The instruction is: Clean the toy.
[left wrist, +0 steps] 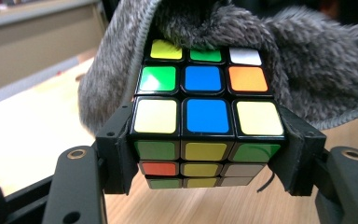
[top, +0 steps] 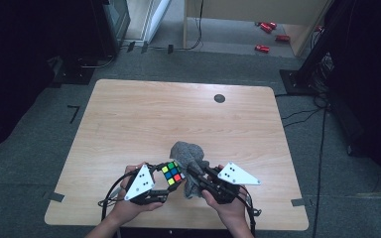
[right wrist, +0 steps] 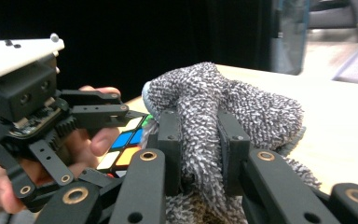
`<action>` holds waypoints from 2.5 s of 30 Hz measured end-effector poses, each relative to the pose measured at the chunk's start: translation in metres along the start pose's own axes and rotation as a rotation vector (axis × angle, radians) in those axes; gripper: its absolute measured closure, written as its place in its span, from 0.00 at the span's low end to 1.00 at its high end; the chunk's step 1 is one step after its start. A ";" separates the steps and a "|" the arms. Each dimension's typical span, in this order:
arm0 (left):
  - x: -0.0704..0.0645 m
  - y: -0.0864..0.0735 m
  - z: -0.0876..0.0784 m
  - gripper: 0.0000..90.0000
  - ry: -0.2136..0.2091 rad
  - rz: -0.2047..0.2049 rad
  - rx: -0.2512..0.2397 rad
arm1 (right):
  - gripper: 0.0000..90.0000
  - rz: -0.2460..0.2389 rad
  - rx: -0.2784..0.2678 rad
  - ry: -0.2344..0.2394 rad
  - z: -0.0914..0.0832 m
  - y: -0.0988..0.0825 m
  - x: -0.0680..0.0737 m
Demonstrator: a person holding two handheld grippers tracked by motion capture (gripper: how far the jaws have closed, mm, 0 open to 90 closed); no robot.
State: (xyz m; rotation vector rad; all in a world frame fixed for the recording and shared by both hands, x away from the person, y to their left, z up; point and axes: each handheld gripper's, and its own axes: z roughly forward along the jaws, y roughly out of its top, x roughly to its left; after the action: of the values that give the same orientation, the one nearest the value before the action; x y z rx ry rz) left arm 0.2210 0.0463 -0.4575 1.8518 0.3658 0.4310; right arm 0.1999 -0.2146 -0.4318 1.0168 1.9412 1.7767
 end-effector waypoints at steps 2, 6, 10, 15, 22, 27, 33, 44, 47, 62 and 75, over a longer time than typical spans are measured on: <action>0.003 0.001 -0.005 0.38 -0.018 -0.015 -0.042 | 0.85 0.035 -0.009 0.019 0.000 -0.002 -0.003; 0.009 0.003 -0.010 0.38 -0.043 -0.047 -0.088 | 0.85 0.085 0.019 0.017 0.004 -0.010 -0.009; 0.008 0.000 -0.010 0.38 -0.053 -0.056 -0.102 | 0.85 0.077 0.045 0.018 0.005 -0.010 -0.010; 0.004 0.002 -0.012 0.38 -0.073 -0.038 -0.128 | 0.85 0.000 0.101 -0.047 0.007 -0.011 -0.008; 0.006 -0.003 -0.002 0.38 -0.031 -0.034 -0.028 | 0.85 0.022 0.088 -0.038 0.006 -0.007 -0.006; 0.004 -0.002 -0.001 0.38 -0.031 -0.031 -0.030 | 0.85 0.006 0.060 -0.038 0.003 -0.002 -0.001; 0.011 0.002 -0.012 0.38 -0.058 -0.079 -0.104 | 0.86 0.038 0.151 -0.073 0.016 -0.022 -0.007; 0.009 0.001 -0.007 0.38 -0.045 -0.071 -0.061 | 0.86 0.040 0.050 -0.031 0.006 -0.008 -0.001; 0.014 0.001 -0.011 0.38 -0.033 -0.092 -0.081 | 0.86 0.081 0.099 -0.043 0.012 -0.017 -0.006; 0.028 0.005 -0.021 0.38 -0.042 -0.208 -0.155 | 0.86 0.117 0.101 -0.056 0.014 -0.020 -0.006; 0.039 0.001 -0.023 0.38 -0.116 -0.378 -0.219 | 0.86 0.000 0.113 0.153 0.033 -0.035 0.030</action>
State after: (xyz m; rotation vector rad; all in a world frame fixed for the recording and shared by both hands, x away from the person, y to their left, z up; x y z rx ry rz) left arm 0.2449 0.0828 -0.4453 1.5431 0.5542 0.0989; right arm 0.1911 -0.1694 -0.4640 0.9402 2.1558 1.8103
